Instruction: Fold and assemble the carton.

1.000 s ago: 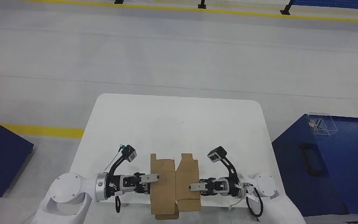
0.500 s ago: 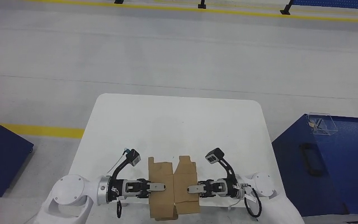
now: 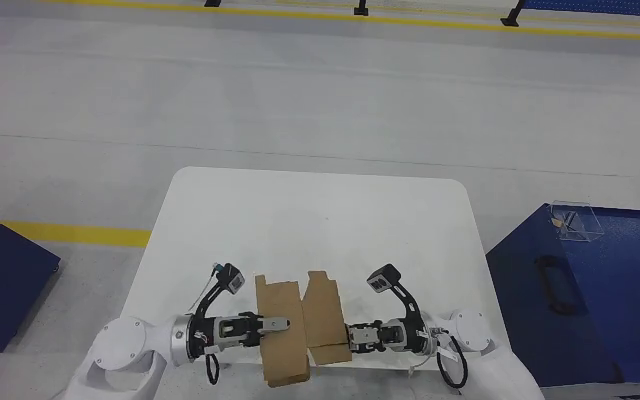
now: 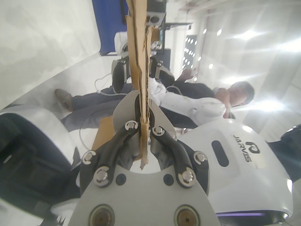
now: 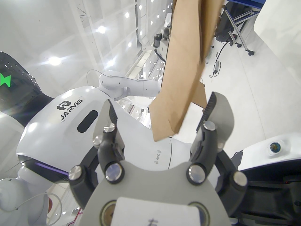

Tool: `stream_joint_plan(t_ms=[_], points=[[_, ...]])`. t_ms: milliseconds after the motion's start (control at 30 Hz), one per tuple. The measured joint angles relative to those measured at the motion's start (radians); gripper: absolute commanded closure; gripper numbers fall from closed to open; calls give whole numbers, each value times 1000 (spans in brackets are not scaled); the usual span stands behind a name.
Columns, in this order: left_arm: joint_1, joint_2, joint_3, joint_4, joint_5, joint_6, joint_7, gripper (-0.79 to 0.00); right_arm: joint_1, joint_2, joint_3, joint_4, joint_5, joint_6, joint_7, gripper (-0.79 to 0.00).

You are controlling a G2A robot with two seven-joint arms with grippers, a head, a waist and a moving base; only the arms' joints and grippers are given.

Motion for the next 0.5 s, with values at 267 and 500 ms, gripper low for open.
stream_joint_plan(t_ms=[267,500], points=[[26,-43,105,49,-314,-217,270,0,-10,4,92,15,78,-46,-110,-785],[-19,-85,297,84,-554,-174,348,0,-4,3,104,-7,-188,-234,-210,-785]])
